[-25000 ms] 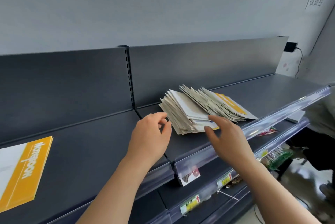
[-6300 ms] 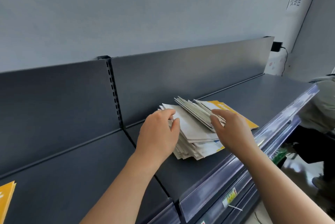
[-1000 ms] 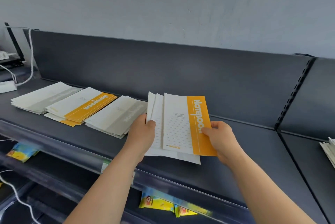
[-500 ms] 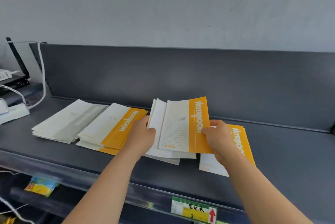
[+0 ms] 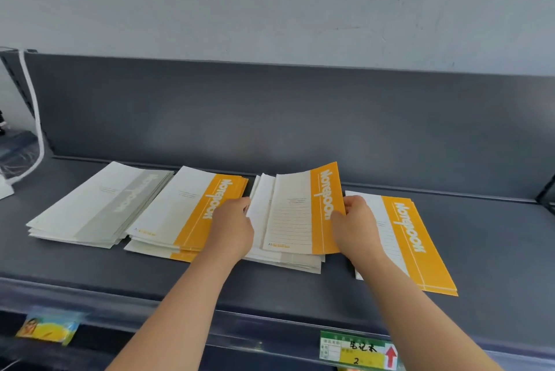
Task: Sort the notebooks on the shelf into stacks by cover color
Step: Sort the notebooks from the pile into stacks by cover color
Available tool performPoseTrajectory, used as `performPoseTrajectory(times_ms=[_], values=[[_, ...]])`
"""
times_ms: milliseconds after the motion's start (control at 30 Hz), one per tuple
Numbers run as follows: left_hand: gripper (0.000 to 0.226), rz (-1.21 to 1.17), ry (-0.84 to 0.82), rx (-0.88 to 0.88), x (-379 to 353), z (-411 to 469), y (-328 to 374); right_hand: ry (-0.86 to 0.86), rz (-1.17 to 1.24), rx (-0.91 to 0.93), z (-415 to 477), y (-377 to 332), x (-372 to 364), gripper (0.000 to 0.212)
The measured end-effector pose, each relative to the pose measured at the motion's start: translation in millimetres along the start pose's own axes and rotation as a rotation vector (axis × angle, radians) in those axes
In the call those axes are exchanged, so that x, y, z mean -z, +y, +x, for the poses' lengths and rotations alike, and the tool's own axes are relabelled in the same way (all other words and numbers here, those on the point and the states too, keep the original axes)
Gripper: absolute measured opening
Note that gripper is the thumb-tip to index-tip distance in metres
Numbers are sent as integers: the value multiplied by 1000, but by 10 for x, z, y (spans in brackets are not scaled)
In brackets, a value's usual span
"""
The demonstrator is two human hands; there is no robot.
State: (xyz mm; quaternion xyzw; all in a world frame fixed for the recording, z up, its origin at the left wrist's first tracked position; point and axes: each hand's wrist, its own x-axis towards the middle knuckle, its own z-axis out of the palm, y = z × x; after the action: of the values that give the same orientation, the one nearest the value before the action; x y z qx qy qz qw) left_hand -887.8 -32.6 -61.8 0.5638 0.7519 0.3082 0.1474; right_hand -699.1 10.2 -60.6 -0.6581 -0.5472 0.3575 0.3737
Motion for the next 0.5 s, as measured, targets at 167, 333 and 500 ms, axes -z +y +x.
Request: performPoseTrajectory(times_ms=[167,333,500], values=[[24,-4,103,-46,54,-69,143,-7,75,21,35,-17,57,27],[32,-178,-9,-108,-19,-232,629,23,169,61,27,-5,393,24],[26,-353,-63,-155,-344,-265,914,114,76,104,14,230,898,17]])
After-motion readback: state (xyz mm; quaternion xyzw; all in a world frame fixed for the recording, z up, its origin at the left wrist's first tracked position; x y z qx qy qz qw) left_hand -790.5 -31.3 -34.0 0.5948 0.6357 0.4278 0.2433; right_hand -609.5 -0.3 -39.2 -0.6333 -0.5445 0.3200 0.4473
